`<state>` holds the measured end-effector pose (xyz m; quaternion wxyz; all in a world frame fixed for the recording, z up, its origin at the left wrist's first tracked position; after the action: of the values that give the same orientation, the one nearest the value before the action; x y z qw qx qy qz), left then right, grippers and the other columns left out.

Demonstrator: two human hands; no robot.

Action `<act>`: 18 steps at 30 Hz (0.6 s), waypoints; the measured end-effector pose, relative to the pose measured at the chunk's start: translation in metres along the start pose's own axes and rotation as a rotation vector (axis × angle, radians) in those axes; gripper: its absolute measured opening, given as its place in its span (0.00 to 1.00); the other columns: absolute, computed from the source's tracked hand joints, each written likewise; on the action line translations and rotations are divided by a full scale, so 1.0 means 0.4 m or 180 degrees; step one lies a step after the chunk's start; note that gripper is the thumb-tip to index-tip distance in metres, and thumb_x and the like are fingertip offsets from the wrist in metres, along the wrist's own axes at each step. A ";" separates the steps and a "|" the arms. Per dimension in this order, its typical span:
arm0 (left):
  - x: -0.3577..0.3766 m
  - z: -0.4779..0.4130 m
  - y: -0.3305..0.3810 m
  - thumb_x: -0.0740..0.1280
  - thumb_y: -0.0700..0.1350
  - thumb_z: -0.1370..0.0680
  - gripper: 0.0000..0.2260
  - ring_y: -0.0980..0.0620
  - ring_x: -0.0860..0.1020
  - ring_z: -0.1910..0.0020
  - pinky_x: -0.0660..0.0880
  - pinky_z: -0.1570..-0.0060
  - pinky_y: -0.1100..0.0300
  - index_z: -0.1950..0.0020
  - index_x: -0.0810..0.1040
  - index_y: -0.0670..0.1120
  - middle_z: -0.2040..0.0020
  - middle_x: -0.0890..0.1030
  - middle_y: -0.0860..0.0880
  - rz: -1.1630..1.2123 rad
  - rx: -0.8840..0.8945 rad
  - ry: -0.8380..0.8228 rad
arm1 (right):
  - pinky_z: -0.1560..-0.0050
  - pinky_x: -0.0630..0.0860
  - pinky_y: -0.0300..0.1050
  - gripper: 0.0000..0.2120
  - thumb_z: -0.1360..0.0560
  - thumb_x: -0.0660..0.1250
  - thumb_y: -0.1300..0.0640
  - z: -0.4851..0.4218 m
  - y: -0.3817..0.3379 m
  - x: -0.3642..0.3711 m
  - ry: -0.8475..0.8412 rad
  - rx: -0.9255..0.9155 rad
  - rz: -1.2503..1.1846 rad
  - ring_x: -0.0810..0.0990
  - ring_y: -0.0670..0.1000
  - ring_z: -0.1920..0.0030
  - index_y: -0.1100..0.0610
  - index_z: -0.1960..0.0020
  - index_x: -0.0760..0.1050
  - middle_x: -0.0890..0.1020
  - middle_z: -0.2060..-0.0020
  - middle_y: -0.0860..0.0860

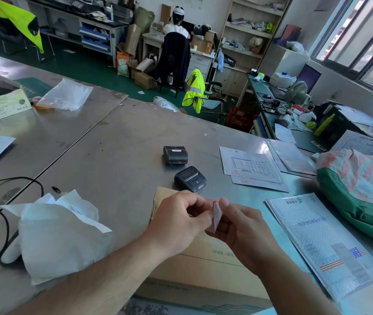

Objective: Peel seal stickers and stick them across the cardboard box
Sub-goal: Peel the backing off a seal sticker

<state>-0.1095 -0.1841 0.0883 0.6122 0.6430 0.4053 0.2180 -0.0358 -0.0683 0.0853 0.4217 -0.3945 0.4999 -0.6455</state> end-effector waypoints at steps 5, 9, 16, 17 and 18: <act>-0.001 0.004 0.001 0.72 0.50 0.26 0.08 0.61 0.80 0.60 0.73 0.59 0.69 0.62 0.83 0.48 0.62 0.82 0.59 0.0050 -0.0036 -0.0050 | 0.49 0.80 0.49 0.21 0.25 0.67 0.50 -0.004 0.005 -0.004 -0.0035 -0.0072 -0.0025 0.81 0.61 0.52 0.67 0.46 0.83 0.80 0.47 0.74; -0.001 0.009 -0.015 0.72 0.44 0.26 0.05 0.58 0.81 0.56 0.76 0.56 0.66 0.62 0.82 0.48 0.57 0.84 0.56 0.0270 -0.0181 -0.0171 | 0.54 0.80 0.50 0.18 0.26 0.67 0.52 -0.009 0.013 -0.017 0.0109 -0.0181 0.0115 0.82 0.57 0.60 0.68 0.51 0.84 0.83 0.57 0.69; -0.013 0.020 -0.082 0.69 0.42 0.31 0.04 0.49 0.75 0.61 0.73 0.55 0.58 0.61 0.83 0.44 0.64 0.81 0.46 0.1481 -0.0872 -0.0156 | 0.49 0.78 0.61 0.15 0.27 0.68 0.53 -0.014 0.030 -0.043 0.0545 -0.0170 0.0172 0.79 0.62 0.56 0.65 0.58 0.84 0.82 0.56 0.72; -0.019 0.021 -0.093 0.70 0.42 0.32 0.06 0.48 0.75 0.61 0.73 0.55 0.57 0.58 0.82 0.42 0.62 0.81 0.44 0.1782 -0.0980 -0.0097 | 0.51 0.77 0.59 0.13 0.27 0.68 0.53 -0.014 0.030 -0.047 0.0607 -0.0155 0.0102 0.78 0.61 0.56 0.63 0.62 0.83 0.81 0.59 0.70; -0.027 0.020 -0.103 0.70 0.43 0.33 0.09 0.47 0.75 0.60 0.73 0.54 0.56 0.56 0.82 0.39 0.61 0.80 0.42 0.1995 -0.1034 -0.0039 | 0.52 0.76 0.57 0.13 0.26 0.69 0.54 -0.014 0.030 -0.051 0.0659 -0.0134 0.0014 0.76 0.61 0.57 0.60 0.65 0.82 0.78 0.61 0.67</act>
<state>-0.1201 -0.2006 0.0497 0.6122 0.6316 0.1447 0.4531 -0.0325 -0.0492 0.0705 0.3608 -0.3333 0.5551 -0.6713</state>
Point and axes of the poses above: each hand's wrist, its own z-axis away from the middle knuckle, its own x-axis out of the palm, y = z × x, the point moved 7 cm from there along -z, towards the middle knuckle
